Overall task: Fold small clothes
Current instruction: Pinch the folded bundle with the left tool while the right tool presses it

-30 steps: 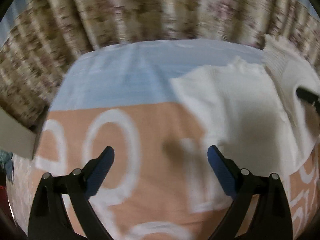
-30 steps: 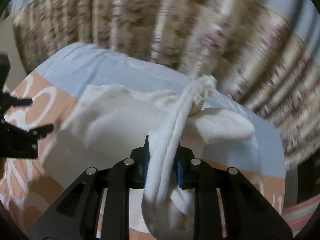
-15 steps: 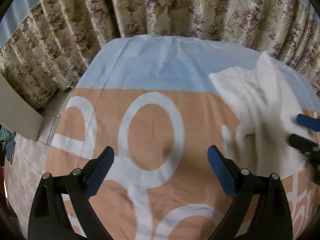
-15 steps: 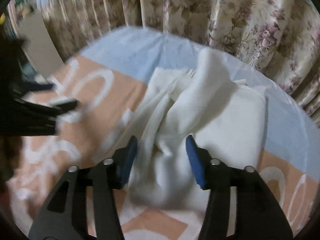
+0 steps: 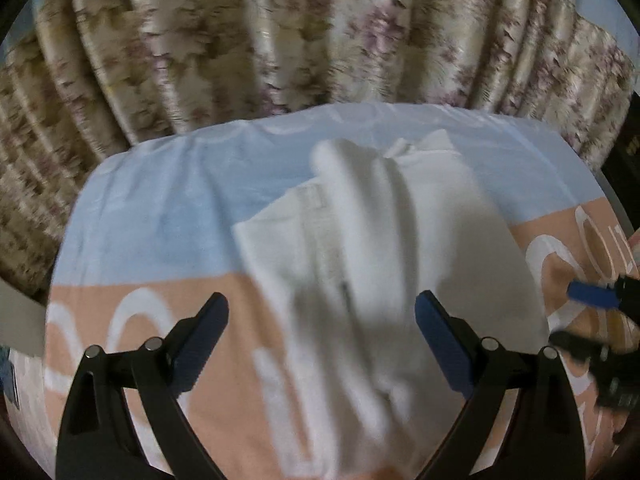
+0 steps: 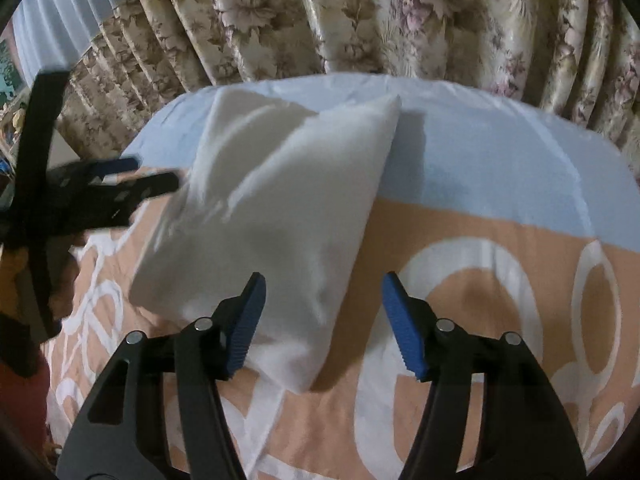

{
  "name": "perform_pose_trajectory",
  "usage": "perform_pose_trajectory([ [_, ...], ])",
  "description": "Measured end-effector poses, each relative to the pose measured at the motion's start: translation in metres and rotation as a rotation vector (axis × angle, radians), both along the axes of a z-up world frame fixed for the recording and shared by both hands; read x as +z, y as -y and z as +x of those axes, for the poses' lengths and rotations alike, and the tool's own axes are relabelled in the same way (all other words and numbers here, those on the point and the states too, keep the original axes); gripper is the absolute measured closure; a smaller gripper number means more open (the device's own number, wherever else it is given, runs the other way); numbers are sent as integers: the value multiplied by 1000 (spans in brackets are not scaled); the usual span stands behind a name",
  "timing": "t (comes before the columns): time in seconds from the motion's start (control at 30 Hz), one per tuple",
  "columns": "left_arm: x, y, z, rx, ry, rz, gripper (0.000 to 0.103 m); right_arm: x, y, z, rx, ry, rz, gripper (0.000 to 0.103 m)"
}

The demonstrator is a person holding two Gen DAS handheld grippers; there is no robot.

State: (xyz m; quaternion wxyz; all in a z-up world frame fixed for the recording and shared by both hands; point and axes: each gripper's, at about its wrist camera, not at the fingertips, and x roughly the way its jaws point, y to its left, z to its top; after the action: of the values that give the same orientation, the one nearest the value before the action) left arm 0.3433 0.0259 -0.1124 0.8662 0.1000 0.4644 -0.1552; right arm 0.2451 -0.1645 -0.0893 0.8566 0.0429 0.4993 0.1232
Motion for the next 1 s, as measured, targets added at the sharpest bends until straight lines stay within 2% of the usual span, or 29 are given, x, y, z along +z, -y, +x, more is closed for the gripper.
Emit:
perform_pose_trajectory([
  [0.1,-14,12,11,-5,-25,47,9,-9,1,-5,12,-10,-5,46],
  [0.17,-18,14,10,-17,-39,44,10,-13,2,-7,25,-17,9,51],
  [0.2,-21,14,8,-19,-46,41,16,-15,1,-8,38,-15,9,53],
  [0.23,-24,14,8,-23,-64,33,31,-17,0,-8,52,-10,5,57],
  [0.27,-27,12,6,-24,-77,21,34,-19,-2,-6,60,-11,2,60],
  [0.3,-28,9,3,-22,-71,16,40,-21,-2,-4,65,-16,-2,71],
  [0.33,-28,9,2,-30,-68,11,59,-24,-3,-1,70,-21,-8,88],
  [0.37,-28,8,1,-53,-92,-21,67,-26,-4,2,74,-23,-6,95],
  [0.43,-26,7,1,-44,-99,-36,75,-29,-9,5,88,-13,-8,96],
  [0.7,-13,-14,-7,-71,-115,-25,77,-3,-27,-2,144,13,38,96],
  [0.8,-19,-20,-10,-88,-124,-10,77,-6,-39,-1,163,-15,13,96],
  [0.87,-22,-20,-13,-87,-117,-7,76,-19,-43,1,163,-39,-24,96],
  [1.0,-16,-17,-25,-79,-74,20,65,-29,-42,2,149,-46,-36,96],
])
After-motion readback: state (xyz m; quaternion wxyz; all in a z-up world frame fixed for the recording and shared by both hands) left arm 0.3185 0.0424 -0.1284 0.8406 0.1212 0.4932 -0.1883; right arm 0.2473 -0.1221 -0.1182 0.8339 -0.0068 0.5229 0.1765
